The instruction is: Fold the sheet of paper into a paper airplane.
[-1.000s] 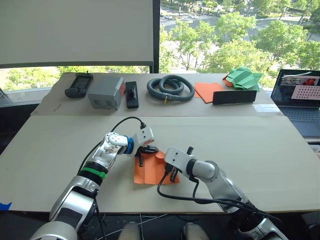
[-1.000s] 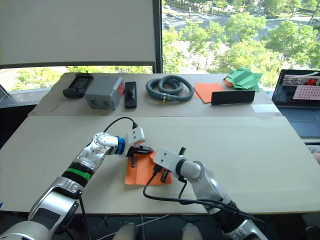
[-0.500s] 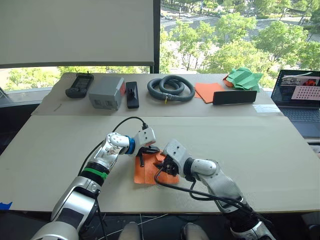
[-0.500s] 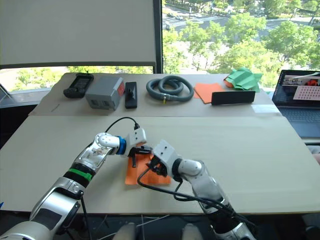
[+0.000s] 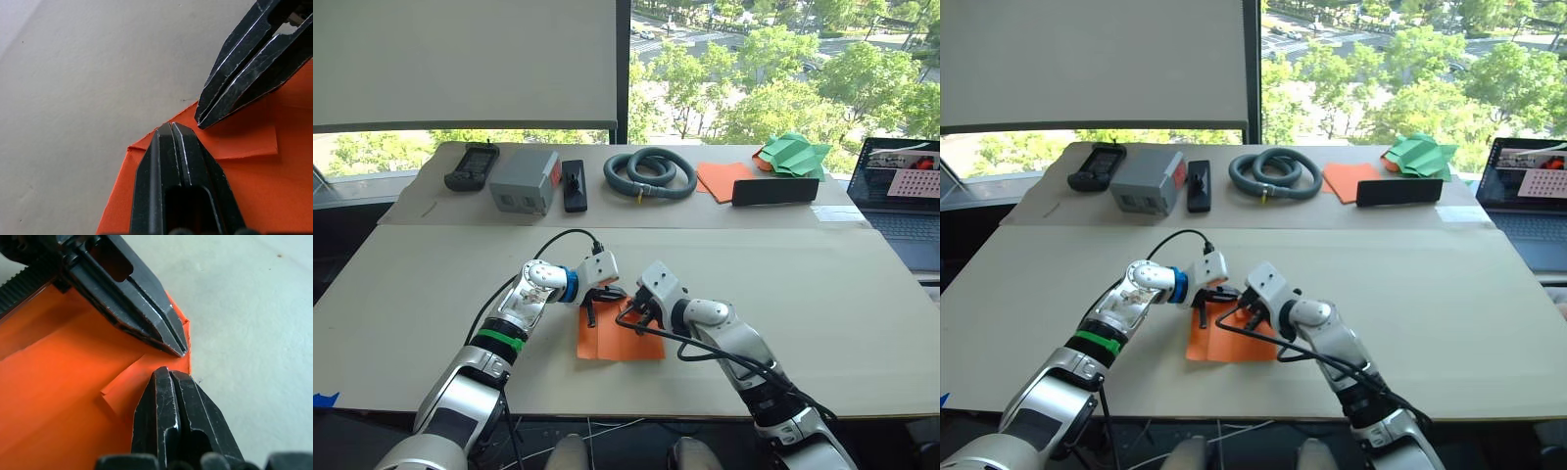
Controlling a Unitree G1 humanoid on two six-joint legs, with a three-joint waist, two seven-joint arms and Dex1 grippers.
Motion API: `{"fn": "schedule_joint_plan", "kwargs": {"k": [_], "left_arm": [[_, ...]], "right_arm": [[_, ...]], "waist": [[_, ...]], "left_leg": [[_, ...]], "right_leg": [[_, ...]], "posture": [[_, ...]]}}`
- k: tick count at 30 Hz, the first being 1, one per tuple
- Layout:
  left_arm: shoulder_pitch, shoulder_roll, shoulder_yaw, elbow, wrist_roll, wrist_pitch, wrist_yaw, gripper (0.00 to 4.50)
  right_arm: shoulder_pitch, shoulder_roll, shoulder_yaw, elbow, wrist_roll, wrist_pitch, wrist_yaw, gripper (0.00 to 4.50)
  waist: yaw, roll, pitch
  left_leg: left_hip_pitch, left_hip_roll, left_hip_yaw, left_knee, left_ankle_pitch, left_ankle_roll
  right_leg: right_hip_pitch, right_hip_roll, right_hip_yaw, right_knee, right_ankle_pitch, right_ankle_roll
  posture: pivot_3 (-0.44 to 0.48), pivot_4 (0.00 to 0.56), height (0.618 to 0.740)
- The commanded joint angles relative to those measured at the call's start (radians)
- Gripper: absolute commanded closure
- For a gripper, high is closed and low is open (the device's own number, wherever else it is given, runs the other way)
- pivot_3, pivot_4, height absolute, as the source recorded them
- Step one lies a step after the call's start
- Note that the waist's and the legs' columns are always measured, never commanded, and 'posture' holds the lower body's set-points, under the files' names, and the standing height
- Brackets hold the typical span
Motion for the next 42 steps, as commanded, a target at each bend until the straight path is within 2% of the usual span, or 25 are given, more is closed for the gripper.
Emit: {"fn": "schedule_joint_plan", "kwargs": {"k": [1, 16, 42], "left_arm": [[0.025, 0.005, -0.022, 0.004, 0.027, 0.014, -0.006, 4.50], [0.039, 0.010, -0.019, -0.018, 0.029, 0.028, -0.007, 4.50], [0.050, 0.023, -0.018, -0.021, 0.033, 0.024, -0.022, 4.50]], "right_arm": [[-0.023, 0.007, 0.002, 0.036, -0.011, -0.015, -0.022, 4.48], [0.042, -0.023, 0.053, 0.076, -0.018, 0.007, -0.014, 4.48], [0.281, -0.169, -0.003, -0.205, 0.031, 0.163, -0.029, 4.48]], "waist": [[0.000, 0.000, 0.000], [-0.005, 0.000, -0.008], [0.007, -0.003, -0.011]], "left_leg": [[0.000, 0.000, 0.000, 0.000, 0.000, 0.000], [0.002, 0.000, 0.000, 0.000, 0.000, 0.000], [0.005, 0.000, 0.000, 0.000, -0.005, -0.007]], "right_leg": [[0.000, 0.000, 0.000, 0.000, 0.000, 0.000], [0.002, 0.000, 0.000, 0.001, -0.002, -0.001], [0.001, -0.001, -0.001, -0.001, -0.005, 0.000]], "posture": [[0.000, 0.150, 0.704], [0.000, 0.150, 0.704], [0.000, 0.150, 0.704]]}}
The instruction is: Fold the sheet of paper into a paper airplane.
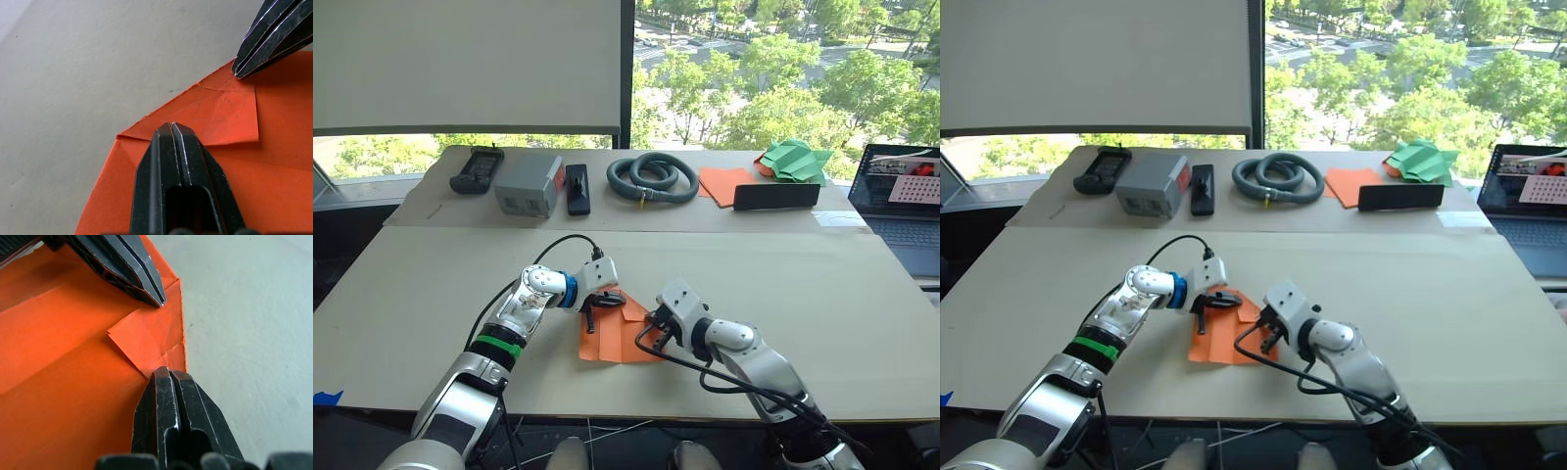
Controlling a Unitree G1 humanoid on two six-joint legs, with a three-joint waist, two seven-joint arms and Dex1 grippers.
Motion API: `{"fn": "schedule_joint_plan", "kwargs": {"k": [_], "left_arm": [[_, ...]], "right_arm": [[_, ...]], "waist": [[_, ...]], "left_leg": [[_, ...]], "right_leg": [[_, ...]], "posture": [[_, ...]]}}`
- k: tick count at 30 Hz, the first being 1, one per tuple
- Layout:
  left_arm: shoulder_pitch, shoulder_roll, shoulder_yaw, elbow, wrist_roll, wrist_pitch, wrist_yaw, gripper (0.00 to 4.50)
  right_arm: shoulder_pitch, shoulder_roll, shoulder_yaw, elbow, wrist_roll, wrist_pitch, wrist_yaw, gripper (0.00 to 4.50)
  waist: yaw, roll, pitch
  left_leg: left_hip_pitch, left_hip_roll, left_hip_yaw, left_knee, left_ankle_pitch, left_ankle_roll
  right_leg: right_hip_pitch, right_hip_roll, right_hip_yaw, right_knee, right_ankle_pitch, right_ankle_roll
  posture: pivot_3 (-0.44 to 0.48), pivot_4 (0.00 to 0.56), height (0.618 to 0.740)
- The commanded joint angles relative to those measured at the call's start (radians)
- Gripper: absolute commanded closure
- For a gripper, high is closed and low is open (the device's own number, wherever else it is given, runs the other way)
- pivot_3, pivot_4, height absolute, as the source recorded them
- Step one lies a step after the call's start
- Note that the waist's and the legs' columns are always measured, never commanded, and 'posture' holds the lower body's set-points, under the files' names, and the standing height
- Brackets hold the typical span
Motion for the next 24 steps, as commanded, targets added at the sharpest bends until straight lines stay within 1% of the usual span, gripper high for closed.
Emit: {"fn": "schedule_joint_plan", "kwargs": {"k": [1, 6, 9, 10, 13, 16, 18, 24], "left_arm": [[0.014, 0.016, -0.019, 0.018, 0.027, 0.014, -0.008, 4.50], [0.010, 0.015, -0.020, 0.023, 0.028, 0.010, -0.011, 4.50], [0.008, 0.016, -0.020, 0.027, 0.029, 0.006, -0.012, 4.50], [0.007, 0.016, -0.019, 0.029, 0.029, 0.004, -0.012, 4.50], [0.006, 0.018, -0.017, 0.026, 0.028, 0.004, -0.012, 4.50], [0.008, 0.025, -0.011, 0.023, 0.028, 0.004, -0.012, 4.50], [0.009, 0.030, -0.007, 0.020, 0.027, 0.005, -0.013, 4.50], [0.020, 0.040, 0.007, 0.000, 0.023, 0.009, 0.005, 4.50]], "right_arm": [[0.059, -0.039, 0.009, 0.038, -0.001, 0.105, -0.003, 4.48], [0.055, -0.038, 0.002, 0.021, 0.016, 0.123, -0.012, 4.48], [0.040, -0.015, -0.030, 0.005, 0.039, 0.097, -0.018, 4.48], [0.034, -0.004, -0.046, -0.007, 0.053, 0.082, -0.018, 4.48], [0.003, 0.029, -0.089, -0.062, 0.087, -0.045, -0.009, 4.48], [-0.041, 0.071, -0.106, -0.079, 0.119, -0.087, -0.005, 4.48], [-0.077, 0.076, -0.080, -0.046, 0.111, -0.080, 0.003, 4.48], [-0.176, 0.078, 0.002, 0.150, 0.049, -0.077, 0.005, 4.48]], "waist": [[0.000, 0.000, 0.000], [0.000, -0.001, 0.000], [0.000, -0.001, 0.000], [0.000, -0.001, 0.000], [-0.001, -0.002, 0.002], [-0.003, -0.001, 0.002], [-0.005, 0.000, 0.003], [-0.006, -0.001, 0.003]], "left_leg": [[0.000, 0.000, 0.000, 0.000, 0.000, 0.000], [0.000, 0.000, 0.000, 0.000, 0.000, 0.000], [0.000, 0.000, 0.000, 0.000, 0.000, 0.000], [0.000, 0.000, 0.000, 0.000, 0.000, 0.000], [0.000, 0.000, 0.000, 0.000, 0.000, 0.000], [-0.005, 0.000, 0.000, -0.001, 0.000, 0.001], [-0.004, 0.000, 0.000, -0.001, 0.001, 0.001], [-0.004, 0.000, 0.000, -0.001, 0.001, 0.002]], "right_leg": [[0.000, 0.000, 0.000, 0.000, 0.000, 0.000], [0.000, -0.001, -0.001, 0.000, 0.000, 0.000], [0.000, -0.001, -0.001, 0.000, 0.000, 0.000], [0.000, -0.001, -0.001, 0.000, 0.000, 0.000], [0.000, -0.001, -0.001, 0.000, 0.000, 0.000], [-0.005, -0.001, -0.001, 0.001, 0.000, 0.000], [-0.006, 0.000, -0.001, 0.001, 0.000, 0.000], [-0.006, 0.000, -0.001, 0.001, 0.000, 0.000]], "posture": [[0.000, 0.150, 0.704], [0.000, 0.150, 0.704], [0.000, 0.150, 0.704], [0.000, 0.150, 0.704], [0.000, 0.150, 0.704], [0.000, 0.150, 0.704], [0.000, 0.150, 0.704], [0.000, 0.150, 0.704]]}}
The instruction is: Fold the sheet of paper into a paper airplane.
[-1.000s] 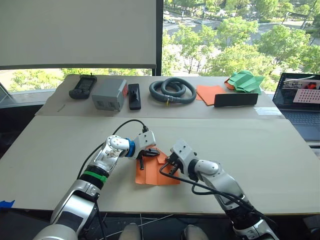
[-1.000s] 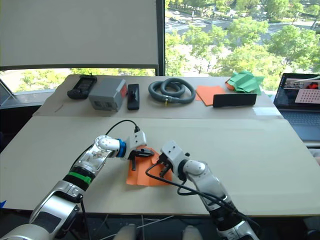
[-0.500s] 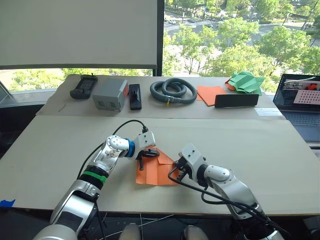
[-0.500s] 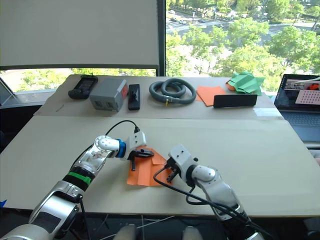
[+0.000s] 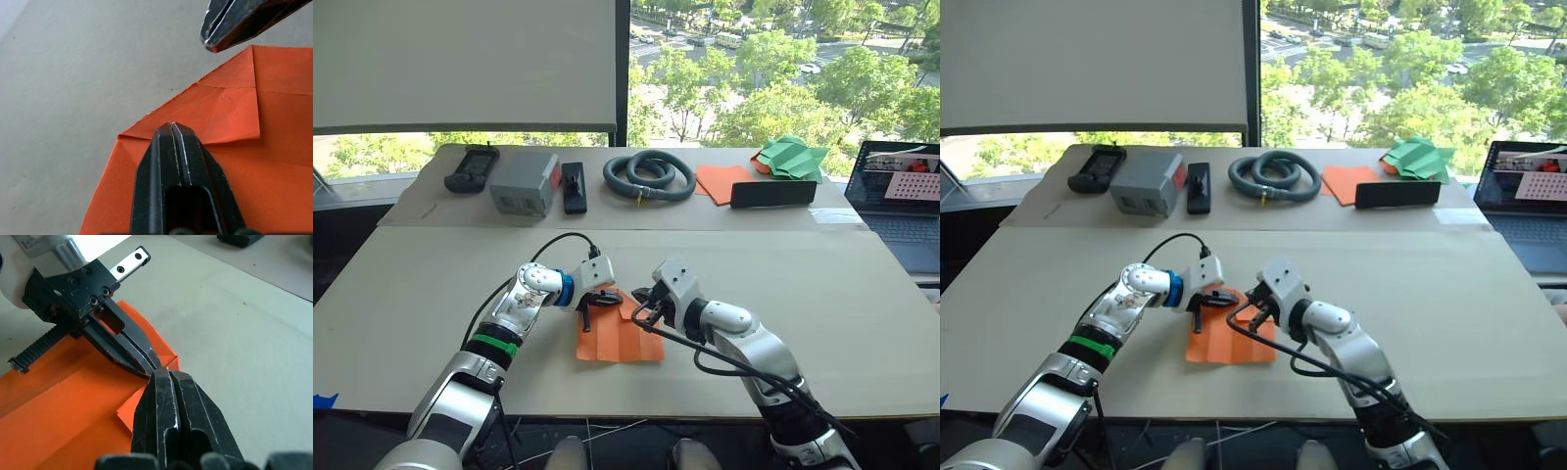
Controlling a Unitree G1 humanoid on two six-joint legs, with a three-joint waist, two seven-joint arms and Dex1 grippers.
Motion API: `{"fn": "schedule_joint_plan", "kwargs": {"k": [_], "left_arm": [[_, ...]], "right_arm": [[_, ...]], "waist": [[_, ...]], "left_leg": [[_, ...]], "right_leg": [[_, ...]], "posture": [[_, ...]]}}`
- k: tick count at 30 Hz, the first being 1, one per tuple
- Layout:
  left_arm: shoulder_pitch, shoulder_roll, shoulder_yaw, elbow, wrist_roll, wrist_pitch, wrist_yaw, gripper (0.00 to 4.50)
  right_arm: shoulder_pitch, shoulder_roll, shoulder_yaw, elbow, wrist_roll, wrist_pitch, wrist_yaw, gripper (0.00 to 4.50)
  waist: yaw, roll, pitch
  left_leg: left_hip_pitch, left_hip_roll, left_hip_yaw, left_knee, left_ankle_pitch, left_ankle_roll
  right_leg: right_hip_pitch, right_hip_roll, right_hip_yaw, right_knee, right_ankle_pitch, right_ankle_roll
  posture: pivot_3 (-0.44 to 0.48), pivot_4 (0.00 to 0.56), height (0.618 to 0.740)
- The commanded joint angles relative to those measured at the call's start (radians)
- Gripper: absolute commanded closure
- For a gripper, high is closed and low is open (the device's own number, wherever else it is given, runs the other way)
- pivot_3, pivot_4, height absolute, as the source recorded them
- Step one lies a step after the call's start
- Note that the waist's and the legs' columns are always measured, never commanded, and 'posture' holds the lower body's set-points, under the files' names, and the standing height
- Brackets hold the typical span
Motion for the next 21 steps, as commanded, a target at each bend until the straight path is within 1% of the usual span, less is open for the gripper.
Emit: {"fn": "schedule_joint_plan", "kwargs": {"k": [1, 4, 9, 13, 15, 17, 19, 21], "left_arm": [[0.023, 0.024, 0.005, 0.002, 0.021, 0.022, 0.021, 4.50], [0.034, 0.039, 0.026, -0.023, 0.011, 0.038, 0.034, 4.50], [0.109, 0.086, 0.123, -0.168, -0.064, 0.147, 0.058, 4.50], [0.174, 0.070, 0.300, -0.317, -0.226, 0.357, 0.131, 4.50], [0.210, 0.066, 0.398, -0.395, -0.318, 0.471, 0.172, 3.97], [0.244, 0.060, 0.472, -0.443, -0.388, 0.562, 0.211, 3.37], [0.267, 0.046, 0.511, -0.463, -0.434, 0.631, 0.250, 2.71], [0.287, 0.032, 0.526, -0.482, -0.475, 0.687, 0.271, 2.05]], "right_arm": [[-0.035, -0.006, 0.045, 0.073, -0.024, 0.009, 0.015, 4.48], [-0.033, -0.013, 0.082, 0.100, -0.034, 0.022, 0.036, 4.48], [-0.037, -0.013, 0.117, 0.143, -0.056, 0.044, 0.034, 4.48], [-0.046, -0.008, 0.127, 0.153, -0.060, 0.035, 0.030, 4.48], [-0.048, -0.004, 0.133, 0.152, -0.064, 0.034, 0.029, 4.50], [-0.048, 0.000, 0.138, 0.149, -0.067, 0.031, 0.030, 4.50], [-0.048, 0.005, 0.140, 0.150, -0.072, 0.029, 0.031, 4.50], [-0.048, 0.008, 0.142, 0.152, -0.076, 0.027, 0.033, 4.50]], "waist": [[0.000, 0.000, 0.000], [-0.002, 0.000, 0.000], [-0.019, 0.001, 0.000], [-0.021, 0.000, 0.000], [-0.021, -0.002, 0.001], [-0.022, -0.002, 0.001], [-0.022, -0.002, 0.001], [-0.022, -0.002, 0.001]], "left_leg": [[0.000, 0.000, 0.000, 0.000, 0.001, 0.001], [-0.003, 0.000, 0.000, 0.000, 0.003, 0.005], [0.000, 0.000, 0.000, -0.004, 0.003, 0.005], [0.001, 0.000, 0.000, -0.005, 0.003, 0.005], [0.001, 0.001, 0.000, -0.005, 0.003, 0.005], [0.002, 0.001, 0.000, -0.005, 0.003, 0.004], [0.004, 0.001, 0.000, -0.005, 0.000, 0.000], [0.004, 0.001, 0.000, -0.005, 0.000, 0.000]], "right_leg": [[0.000, 0.000, 0.000, 0.000, 0.000, 0.000], [0.001, 0.000, 0.001, 0.001, 0.000, 0.000], [0.001, 0.001, 0.001, 0.001, 0.000, -0.001], [0.000, 0.001, 0.001, 0.002, -0.001, -0.001], [0.000, 0.001, 0.001, 0.001, -0.001, -0.001], [-0.001, 0.001, 0.000, 0.001, -0.001, -0.001], [0.000, 0.001, 0.000, 0.001, -0.001, -0.001], [0.000, 0.001, 0.000, 0.001, -0.001, -0.002]], "posture": [[0.000, 0.150, 0.704], [0.000, 0.150, 0.704], [0.000, 0.150, 0.704], [0.000, 0.150, 0.704], [0.000, 0.150, 0.704], [0.000, 0.150, 0.704], [0.000, 0.150, 0.704], [0.000, 0.150, 0.704]]}}
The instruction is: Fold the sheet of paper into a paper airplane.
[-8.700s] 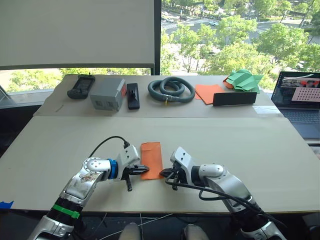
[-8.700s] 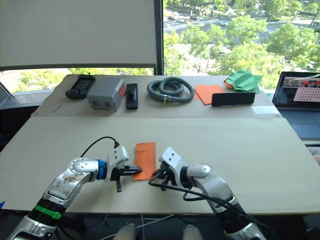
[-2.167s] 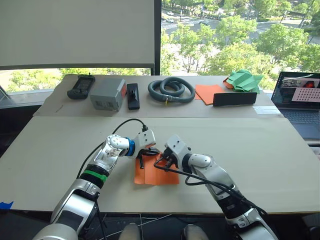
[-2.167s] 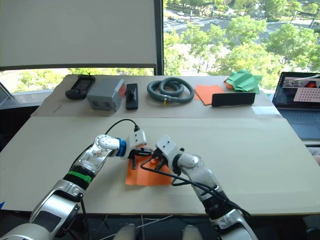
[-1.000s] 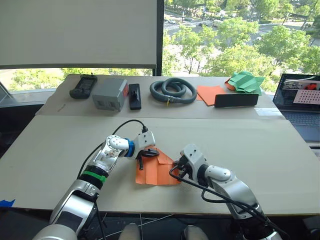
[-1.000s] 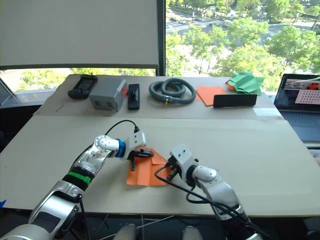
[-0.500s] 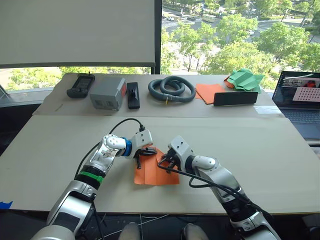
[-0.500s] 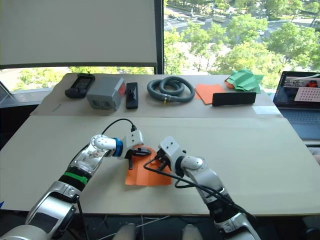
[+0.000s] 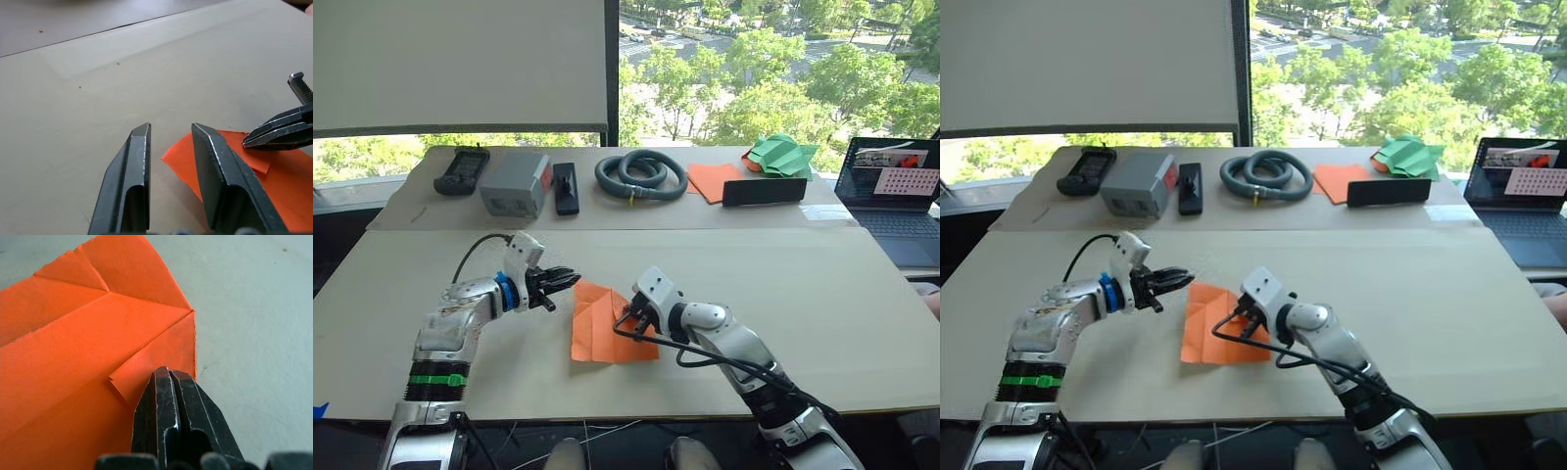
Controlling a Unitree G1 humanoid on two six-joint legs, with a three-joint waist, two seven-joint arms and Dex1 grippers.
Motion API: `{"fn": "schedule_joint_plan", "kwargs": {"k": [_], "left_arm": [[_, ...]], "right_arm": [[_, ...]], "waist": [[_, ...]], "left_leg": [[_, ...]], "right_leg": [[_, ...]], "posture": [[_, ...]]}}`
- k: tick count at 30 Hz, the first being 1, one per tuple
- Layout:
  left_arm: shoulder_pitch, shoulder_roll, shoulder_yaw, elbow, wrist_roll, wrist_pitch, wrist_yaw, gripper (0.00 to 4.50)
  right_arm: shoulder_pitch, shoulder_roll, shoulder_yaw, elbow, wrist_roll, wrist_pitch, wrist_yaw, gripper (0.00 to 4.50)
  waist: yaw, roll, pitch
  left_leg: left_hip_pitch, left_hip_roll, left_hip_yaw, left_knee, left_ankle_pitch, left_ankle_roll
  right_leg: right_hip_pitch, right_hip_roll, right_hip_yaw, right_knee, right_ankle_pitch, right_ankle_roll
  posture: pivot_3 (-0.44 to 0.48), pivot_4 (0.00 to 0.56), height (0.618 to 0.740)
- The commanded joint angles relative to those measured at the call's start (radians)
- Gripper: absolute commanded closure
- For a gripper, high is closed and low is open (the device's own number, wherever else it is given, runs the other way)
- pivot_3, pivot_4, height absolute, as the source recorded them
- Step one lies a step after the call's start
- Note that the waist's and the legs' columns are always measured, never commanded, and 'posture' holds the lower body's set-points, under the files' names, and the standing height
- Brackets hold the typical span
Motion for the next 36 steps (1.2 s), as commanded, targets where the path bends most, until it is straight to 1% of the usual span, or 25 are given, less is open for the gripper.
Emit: {"fn": "schedule_joint_plan", "kwargs": {"k": [1, 7, 10, 13, 18, 19, 23, 25, 29, 31, 36], "left_arm": [[0.032, -0.026, 0.029, -0.055, -0.088, 0.099, 0.037, 1.70], [0.047, -0.058, -0.007, -0.049, -0.095, 0.114, 0.099, 1.70], [0.043, -0.064, -0.015, -0.054, -0.104, 0.113, 0.110, 1.70], [0.038, -0.074, -0.002, -0.055, -0.130, 0.113, 0.115, 2.48], [0.042, -0.056, -0.016, -0.051, -0.146, 0.111, 0.108, 4.20], [0.043, -0.053, -0.019, -0.050, -0.147, 0.109, 0.107, 4.46], [0.039, -0.042, -0.033, -0.065, -0.144, 0.092, 0.107, 4.46], [0.049, -0.018, -0.082, -0.119, -0.113, 0.024, 0.074, 4.46], [0.078, 0.019, -0.180, -0.201, -0.076, -0.030, 0.040, 4.46], [0.098, 0.034, -0.229, -0.200, -0.052, -0.043, 0.028, 4.46], [0.119, 0.060, -0.297, -0.139, 0.017, -0.092, 0.028, 4.46]], "right_arm": [[0.013, 0.006, 0.033, 0.043, -0.014, 0.012, 0.005, 4.50], [0.004, 0.013, 0.029, 0.052, -0.023, 0.009, 0.004, 4.50], [0.002, 0.013, 0.027, 0.052, -0.023, 0.009, 0.005, 4.50], [0.003, 0.011, 0.026, 0.048, -0.023, 0.011, 0.004, 4.50], [0.003, 0.013, 0.023, 0.049, -0.022, 0.013, 0.000, 4.50], [0.003, 0.014, 0.023, 0.048, -0.022, 0.013, 0.000, 4.50], [0.001, 0.018, 0.024, 0.047, -0.021, 0.014, -0.002, 4.50], [-0.001, 0.022, 0.023, 0.046, -0.022, 0.012, -0.006, 4.50], [-0.004, 0.032, 0.010, 0.047, -0.018, 0.008, -0.015, 4.50], [-0.008, 0.043, -0.006, 0.049, -0.011, 0.010, -0.023, 4.50], [-0.018, 0.072, -0.053, 0.037, 0.017, 0.014, -0.035, 4.50]], "waist": [[0.000, 0.000, 0.000], [-0.001, -0.002, 0.000], [-0.001, -0.002, 0.000], [-0.001, -0.002, 0.000], [-0.001, -0.002, 0.000], [-0.001, -0.002, 0.000], [-0.001, -0.002, 0.000], [0.000, -0.003, 0.000], [0.000, -0.002, 0.000], [-0.003, -0.001, 0.000], [0.001, 0.000, 0.002]], "left_leg": [[0.000, 0.000, 0.000, 0.000, 0.000, 0.000], [0.000, 0.000, 0.000, 0.000, 0.000, 0.000], [0.000, 0.000, 0.000, 0.000, 0.000, -0.001], [0.000, 0.000, 0.000, 0.000, -0.001, -0.001], [0.000, 0.000, 0.000, 0.000, -0.001, -0.001], [0.000, 0.000, 0.000, 0.000, -0.001, -0.001], [0.000, 0.000, 0.000, 0.000, -0.001, -0.002], [0.000, 0.000, 0.000, 0.000, -0.001, -0.002], [-0.001, 0.000, 0.000, 0.000, -0.001, -0.002], [0.000, 0.000, 0.000, 0.000, -0.001, -0.002], [-0.001, 0.000, 0.000, -0.001, -0.001, -0.002]], "right_leg": [[0.000, 0.000, 0.000, 0.000, 0.000, 0.000], [0.000, 0.000, 0.000, 0.000, 0.000, 0.000], [0.000, 0.000, 0.000, 0.000, 0.000, 0.000], [0.000, 0.000, 0.000, 0.000, 0.000, 0.000], [0.000, 0.000, 0.000, 0.000, 0.000, 0.000], [0.000, 0.000, 0.000, 0.000, 0.000, 0.000], [-0.001, 0.000, 0.000, 0.000, 0.000, 0.000], [-0.001, 0.000, 0.000, 0.000, 0.000, 0.000], [-0.001, 0.000, 0.000, -0.001, 0.000, 0.000], [-0.001, 0.000, 0.000, -0.001, 0.000, 0.000], [-0.002, 0.000, 0.000, -0.001, 0.000, -0.001]], "posture": [[0.000, 0.150, 0.704], [0.000, 0.150, 0.704], [0.000, 0.150, 0.704], [0.000, 0.150, 0.704], [0.000, 0.150, 0.704], [0.000, 0.150, 0.704], [0.000, 0.150, 0.704], [0.000, 0.150, 0.704], [0.000, 0.150, 0.704], [0.000, 0.150, 0.704], [0.000, 0.150, 0.704]]}}
